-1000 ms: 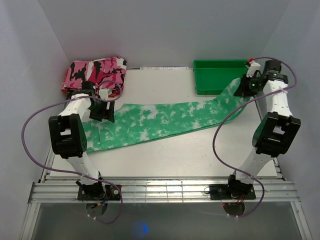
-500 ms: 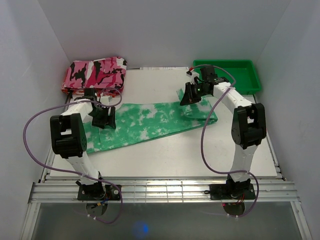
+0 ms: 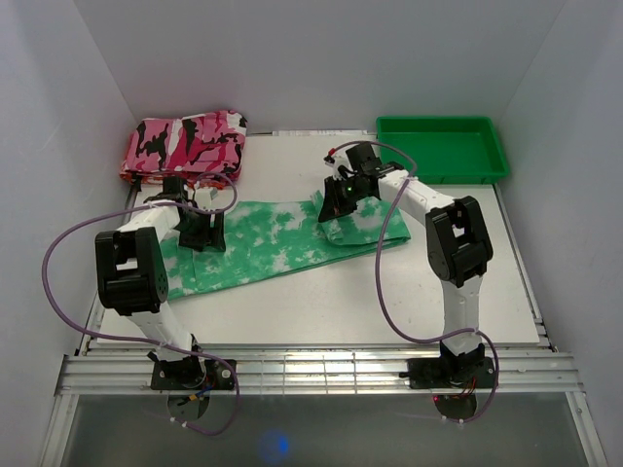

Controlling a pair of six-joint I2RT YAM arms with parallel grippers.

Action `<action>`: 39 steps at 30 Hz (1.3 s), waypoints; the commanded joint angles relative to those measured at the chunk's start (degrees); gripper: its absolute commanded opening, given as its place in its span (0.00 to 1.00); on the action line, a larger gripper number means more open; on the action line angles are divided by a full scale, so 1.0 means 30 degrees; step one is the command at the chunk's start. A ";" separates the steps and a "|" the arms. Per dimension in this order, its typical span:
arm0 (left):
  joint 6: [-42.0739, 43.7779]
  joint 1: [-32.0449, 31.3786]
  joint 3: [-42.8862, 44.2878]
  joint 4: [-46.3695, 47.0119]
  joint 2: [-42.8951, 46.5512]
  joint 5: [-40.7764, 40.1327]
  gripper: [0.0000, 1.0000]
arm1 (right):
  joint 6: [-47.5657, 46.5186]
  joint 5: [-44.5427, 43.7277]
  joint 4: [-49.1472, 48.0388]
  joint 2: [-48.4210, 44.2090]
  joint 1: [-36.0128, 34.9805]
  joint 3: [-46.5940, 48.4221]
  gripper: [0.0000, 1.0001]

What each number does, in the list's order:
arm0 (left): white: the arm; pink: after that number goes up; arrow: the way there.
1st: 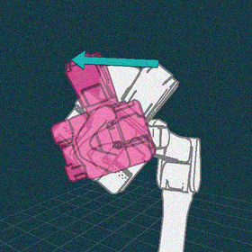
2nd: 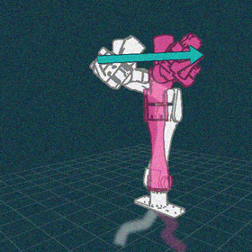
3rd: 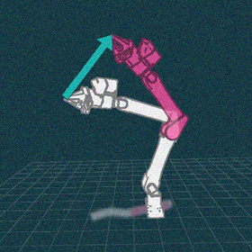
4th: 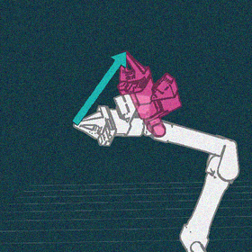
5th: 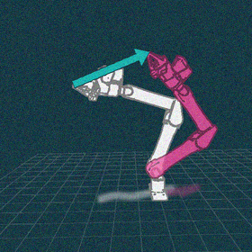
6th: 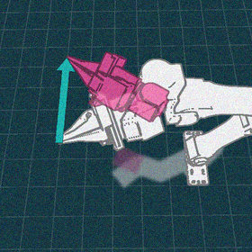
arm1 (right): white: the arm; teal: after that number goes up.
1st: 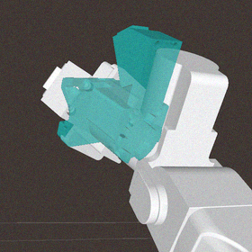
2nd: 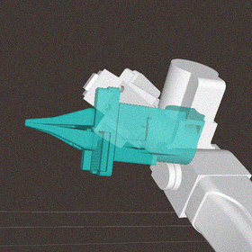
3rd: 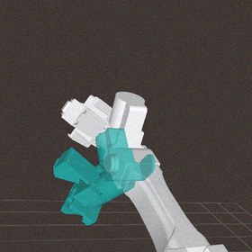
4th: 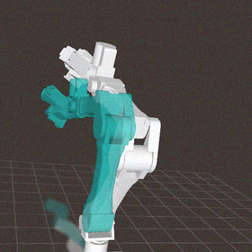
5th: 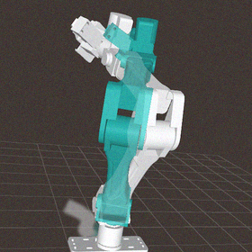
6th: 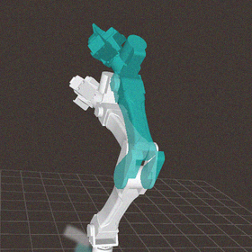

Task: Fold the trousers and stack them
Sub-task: Fold the trousers

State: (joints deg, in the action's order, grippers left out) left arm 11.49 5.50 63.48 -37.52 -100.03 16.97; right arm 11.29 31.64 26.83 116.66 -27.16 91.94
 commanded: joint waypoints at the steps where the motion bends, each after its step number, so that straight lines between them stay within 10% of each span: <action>1: -0.0313 -0.0016 -0.0946 -0.0473 -0.0085 0.0349 0.82 | 0.0895 0.0118 -0.0944 0.0868 -0.0466 0.1080 0.08; 39: -0.0752 -0.0045 -0.1474 -0.0150 0.0003 0.0466 0.82 | 0.3443 -0.0292 -0.1912 0.3417 -0.2548 0.2634 0.08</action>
State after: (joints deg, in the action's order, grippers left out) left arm 10.37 5.52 61.67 -35.29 -98.80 16.97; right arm 19.79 28.69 23.29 126.52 -33.91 97.12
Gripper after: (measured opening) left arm 0.816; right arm 0.122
